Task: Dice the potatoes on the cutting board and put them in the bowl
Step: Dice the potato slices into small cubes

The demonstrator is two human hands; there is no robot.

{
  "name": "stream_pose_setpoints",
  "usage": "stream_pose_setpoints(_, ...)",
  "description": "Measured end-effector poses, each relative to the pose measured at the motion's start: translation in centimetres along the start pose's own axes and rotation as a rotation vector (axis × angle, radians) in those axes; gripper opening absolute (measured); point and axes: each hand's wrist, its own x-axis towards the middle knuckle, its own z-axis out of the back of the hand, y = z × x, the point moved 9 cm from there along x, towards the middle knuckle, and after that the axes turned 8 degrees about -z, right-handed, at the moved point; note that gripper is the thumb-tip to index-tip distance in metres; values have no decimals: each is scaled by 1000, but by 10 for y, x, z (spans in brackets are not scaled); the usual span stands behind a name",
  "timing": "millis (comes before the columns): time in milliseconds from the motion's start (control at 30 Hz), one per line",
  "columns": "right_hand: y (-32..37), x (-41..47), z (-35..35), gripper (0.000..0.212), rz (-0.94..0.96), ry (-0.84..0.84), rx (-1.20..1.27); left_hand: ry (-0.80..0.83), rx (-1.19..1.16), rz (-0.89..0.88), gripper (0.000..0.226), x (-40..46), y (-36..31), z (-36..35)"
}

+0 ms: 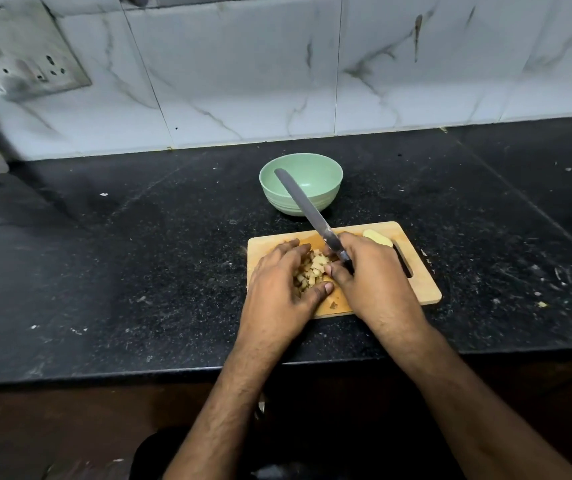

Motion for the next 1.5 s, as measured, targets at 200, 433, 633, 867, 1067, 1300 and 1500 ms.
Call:
stream_pose_setpoints(200,-8,-6,26,11,9,-96,64,-60,-50,-28,69,2,-2,7)
stream_pose_setpoints(433,-43,-15,34,13,-108,28,52,-124,112,-128,50,7,-25,3)
stream_pose_setpoints(633,-60,-24,46,25,-117,19,-72,-16,402,-173,53,24,-51,-21)
stream_pose_setpoints(867,-76,-32,43,23,-144,93,-86,34,525,-99,49,34,-57,-32)
stream_pose_setpoints(1067,-77,-36,46,23,-148,97,-77,33,493,-145,41,33,-54,-26)
stream_pose_setpoints(1300,-78,-39,41,24,-147,115,-64,142,516,-353,27,48,-61,-33)
stream_pose_setpoints(1500,-80,-39,44,23,-153,112,-70,105,435,-525,13,56,-67,-25)
